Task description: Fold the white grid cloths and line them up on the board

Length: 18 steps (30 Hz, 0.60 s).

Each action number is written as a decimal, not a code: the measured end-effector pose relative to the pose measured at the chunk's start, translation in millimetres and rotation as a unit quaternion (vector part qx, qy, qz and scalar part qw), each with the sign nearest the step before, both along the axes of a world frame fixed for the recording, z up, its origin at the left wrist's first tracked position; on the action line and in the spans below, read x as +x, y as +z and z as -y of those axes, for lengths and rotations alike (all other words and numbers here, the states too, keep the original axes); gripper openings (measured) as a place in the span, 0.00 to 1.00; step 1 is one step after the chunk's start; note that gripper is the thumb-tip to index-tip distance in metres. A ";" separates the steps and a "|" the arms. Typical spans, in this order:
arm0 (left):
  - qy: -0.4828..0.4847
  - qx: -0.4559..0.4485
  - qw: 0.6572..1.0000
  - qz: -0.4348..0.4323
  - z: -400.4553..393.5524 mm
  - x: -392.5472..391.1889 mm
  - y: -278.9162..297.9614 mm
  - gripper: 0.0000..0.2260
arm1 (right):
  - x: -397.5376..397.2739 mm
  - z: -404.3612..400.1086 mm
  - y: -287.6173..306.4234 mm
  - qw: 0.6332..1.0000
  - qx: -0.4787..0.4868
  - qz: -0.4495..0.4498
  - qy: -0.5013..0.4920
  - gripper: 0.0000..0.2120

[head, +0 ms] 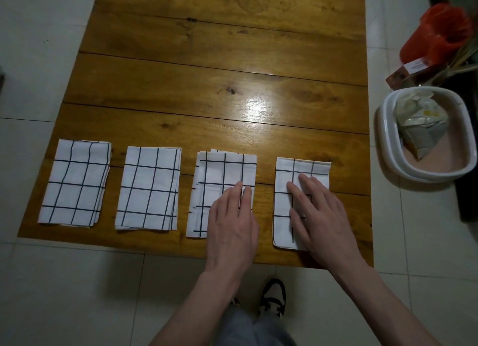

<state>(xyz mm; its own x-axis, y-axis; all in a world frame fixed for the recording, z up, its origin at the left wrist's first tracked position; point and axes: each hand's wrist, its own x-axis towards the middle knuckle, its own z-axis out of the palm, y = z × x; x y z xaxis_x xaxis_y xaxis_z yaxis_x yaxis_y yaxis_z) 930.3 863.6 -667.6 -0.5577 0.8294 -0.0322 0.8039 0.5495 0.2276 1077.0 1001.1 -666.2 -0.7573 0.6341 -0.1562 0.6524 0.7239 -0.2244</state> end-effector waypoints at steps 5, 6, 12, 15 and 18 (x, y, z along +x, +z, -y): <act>0.004 -0.003 1.000 0.001 0.6 2.5 -2.7 0.24 | 0.1 1.3 -1.8 1.000 0.003 -0.006 -0.001 0.29; 0.003 -0.007 1.000 0.003 0.6 3.1 -2.9 0.24 | -0.2 1.5 -1.5 1.000 0.001 -0.006 -0.002 0.29; 0.003 -0.004 1.000 0.001 -0.8 5.7 -2.2 0.25 | 0.0 1.4 -0.6 1.000 0.001 -0.003 0.001 0.28; -0.001 -0.002 1.000 0.006 -1.0 2.1 0.4 0.25 | -1.3 -0.7 2.5 1.000 0.000 -0.014 0.001 0.28; -0.004 0.005 1.000 0.022 0.3 1.6 11.9 0.24 | -4.1 0.1 15.2 0.999 0.008 -0.033 0.001 0.28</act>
